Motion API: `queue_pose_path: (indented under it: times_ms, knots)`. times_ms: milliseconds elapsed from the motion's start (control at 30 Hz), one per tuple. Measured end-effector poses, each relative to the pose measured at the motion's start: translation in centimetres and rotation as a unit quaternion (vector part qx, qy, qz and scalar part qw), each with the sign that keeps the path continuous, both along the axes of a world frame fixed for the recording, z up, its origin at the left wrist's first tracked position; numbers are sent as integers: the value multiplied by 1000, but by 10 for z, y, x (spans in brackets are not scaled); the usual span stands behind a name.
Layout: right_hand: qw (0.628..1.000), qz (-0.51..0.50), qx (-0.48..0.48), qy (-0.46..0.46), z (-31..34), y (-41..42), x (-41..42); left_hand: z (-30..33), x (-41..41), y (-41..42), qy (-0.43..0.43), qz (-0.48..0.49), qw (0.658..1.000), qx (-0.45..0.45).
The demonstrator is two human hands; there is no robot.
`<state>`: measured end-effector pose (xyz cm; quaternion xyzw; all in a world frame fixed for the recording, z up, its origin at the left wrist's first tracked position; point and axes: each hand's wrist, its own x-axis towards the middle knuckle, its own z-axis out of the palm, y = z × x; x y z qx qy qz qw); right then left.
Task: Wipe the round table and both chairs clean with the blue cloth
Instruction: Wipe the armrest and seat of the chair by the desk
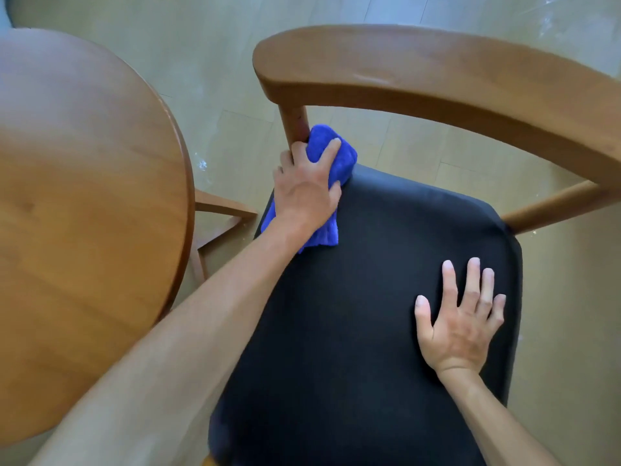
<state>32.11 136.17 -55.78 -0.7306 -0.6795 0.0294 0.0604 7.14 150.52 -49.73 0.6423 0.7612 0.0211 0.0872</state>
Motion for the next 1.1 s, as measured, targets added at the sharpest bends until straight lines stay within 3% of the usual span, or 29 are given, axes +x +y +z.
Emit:
queue_pose_path:
  times_ms: [133,300,467,700,833,967,1100]
  knots:
    - [1000,0,-1,0,1,-1,0,-9,2,-19,36,-23,999,-11]
    - [1000,-2,1,6,2,0,0,-5,-20,-36,-26,-19,999,4]
    - [1000,-1,1,12,3,-1,0,0,-36,-144,-96,33,995,18]
    - [1000,-7,-1,21,6,1,-1,10,-46,-282,-194,67,976,-68]
    - [1000,-5,9,16,3,1,-2,9,-48,-233,-204,103,972,-54]
    - [1000,-2,17,13,1,0,-2,-5,-43,-103,-196,164,967,2]
    - [1000,-1,19,6,-1,0,-2,-16,-48,-3,-176,199,964,-15]
